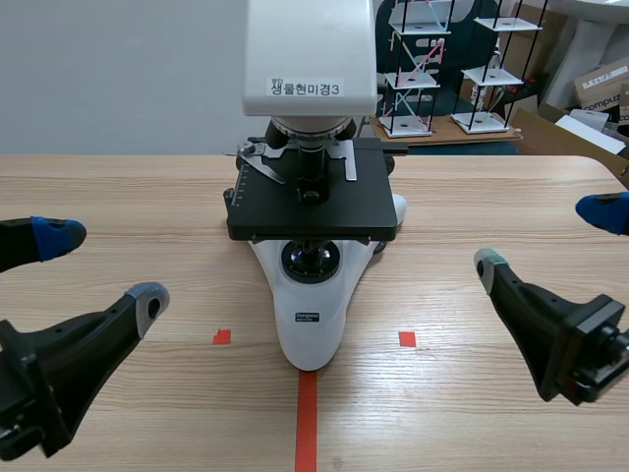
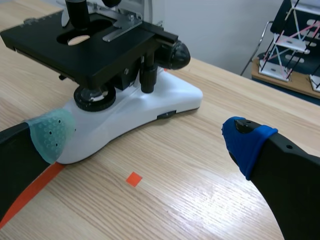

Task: Point at the objective lens

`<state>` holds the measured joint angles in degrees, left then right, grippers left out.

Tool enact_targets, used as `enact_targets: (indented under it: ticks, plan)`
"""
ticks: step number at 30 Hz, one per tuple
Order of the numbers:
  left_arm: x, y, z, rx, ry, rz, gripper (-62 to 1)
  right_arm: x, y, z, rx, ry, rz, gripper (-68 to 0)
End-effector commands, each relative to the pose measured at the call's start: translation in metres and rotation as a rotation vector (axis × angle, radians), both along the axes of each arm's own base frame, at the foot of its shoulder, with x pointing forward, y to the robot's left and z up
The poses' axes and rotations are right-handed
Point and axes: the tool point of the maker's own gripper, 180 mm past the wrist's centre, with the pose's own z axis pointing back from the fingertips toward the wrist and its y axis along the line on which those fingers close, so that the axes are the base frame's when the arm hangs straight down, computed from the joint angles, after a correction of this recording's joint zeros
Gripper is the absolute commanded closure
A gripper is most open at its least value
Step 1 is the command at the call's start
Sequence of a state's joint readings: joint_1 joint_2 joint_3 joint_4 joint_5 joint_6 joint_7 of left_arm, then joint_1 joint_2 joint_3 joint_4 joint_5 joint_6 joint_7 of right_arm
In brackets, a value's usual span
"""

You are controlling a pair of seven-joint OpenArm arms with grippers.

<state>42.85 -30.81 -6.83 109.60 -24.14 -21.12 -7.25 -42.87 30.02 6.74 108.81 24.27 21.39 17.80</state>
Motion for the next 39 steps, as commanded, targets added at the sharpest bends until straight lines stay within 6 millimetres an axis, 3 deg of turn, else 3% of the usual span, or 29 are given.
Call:
enact_targets:
  ticks: [1,39]
  plan:
    - [0.0015,-0.0011,0.0083,-0.023,-0.023,0.002,-58.1,0.0016,0.0031,0.0096,0.006,-0.026,0.01,-65.7]
    - [0.0021,-0.0011,0.0089,-0.023,-0.026,0.002,-58.1,0.0015,0.0027,0.0074,0.0,-0.016,0.009,-65.7]
